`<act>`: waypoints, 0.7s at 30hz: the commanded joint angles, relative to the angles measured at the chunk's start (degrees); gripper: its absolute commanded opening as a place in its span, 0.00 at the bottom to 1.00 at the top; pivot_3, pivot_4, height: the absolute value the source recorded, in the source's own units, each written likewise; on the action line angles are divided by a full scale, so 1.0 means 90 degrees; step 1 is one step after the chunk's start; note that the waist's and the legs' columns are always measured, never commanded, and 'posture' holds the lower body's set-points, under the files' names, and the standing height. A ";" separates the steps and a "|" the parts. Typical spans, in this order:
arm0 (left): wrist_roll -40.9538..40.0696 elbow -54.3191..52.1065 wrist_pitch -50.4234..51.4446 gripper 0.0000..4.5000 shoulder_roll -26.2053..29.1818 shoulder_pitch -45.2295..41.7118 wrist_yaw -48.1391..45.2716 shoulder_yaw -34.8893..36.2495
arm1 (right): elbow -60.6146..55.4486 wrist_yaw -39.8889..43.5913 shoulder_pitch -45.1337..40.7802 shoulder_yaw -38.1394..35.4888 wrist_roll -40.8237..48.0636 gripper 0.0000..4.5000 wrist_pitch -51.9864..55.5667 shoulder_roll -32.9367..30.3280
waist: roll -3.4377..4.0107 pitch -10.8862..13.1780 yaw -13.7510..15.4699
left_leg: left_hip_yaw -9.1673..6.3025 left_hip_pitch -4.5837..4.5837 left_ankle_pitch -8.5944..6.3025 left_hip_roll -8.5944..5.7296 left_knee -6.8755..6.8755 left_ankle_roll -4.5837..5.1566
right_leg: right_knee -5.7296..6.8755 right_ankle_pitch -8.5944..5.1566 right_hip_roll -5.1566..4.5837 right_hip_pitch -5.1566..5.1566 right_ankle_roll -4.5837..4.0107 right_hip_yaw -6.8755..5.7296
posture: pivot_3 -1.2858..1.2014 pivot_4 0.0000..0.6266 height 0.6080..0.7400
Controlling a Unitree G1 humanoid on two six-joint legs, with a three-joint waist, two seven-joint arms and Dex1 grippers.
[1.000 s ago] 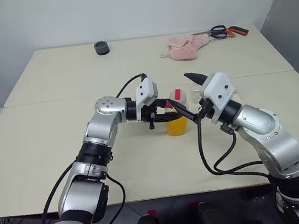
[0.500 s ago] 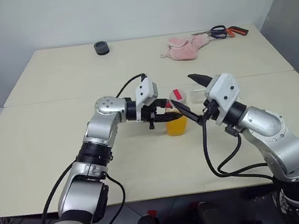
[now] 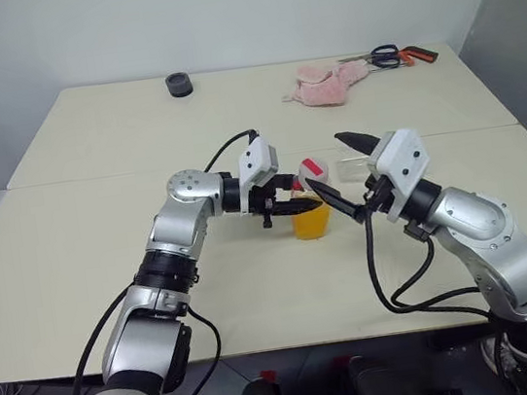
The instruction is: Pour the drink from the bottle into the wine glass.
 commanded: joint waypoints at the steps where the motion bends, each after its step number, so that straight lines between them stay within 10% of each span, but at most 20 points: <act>1: -0.0061 -0.0126 -0.0138 0.38 0.0044 -0.0199 -0.0057 0.0129 | -0.0183 -0.0013 0.0025 -0.0346 0.0030 0.94 0.0014 -0.0114 | 0.0000 0.0000 0.0000 | 0.0000 0.0000 0.0000 0.0000 0.0000 0.0000 | 0.0000 0.0000 0.0000 0.0000 0.0000 0.0000 | 0.52 0.24 1.00; 21: -0.0056 -0.0121 -0.0145 0.38 0.0071 -0.0211 -0.0057 0.0133 | -0.0182 0.0025 0.0063 -0.0434 0.0117 0.94 0.0028 -0.0256 | 0.0000 0.0000 0.0000 | 0.0000 0.0000 0.0000 0.0000 0.0000 0.0000 | 0.0000 0.0000 0.0000 0.0000 0.0000 0.0001 | 0.52 0.24 1.00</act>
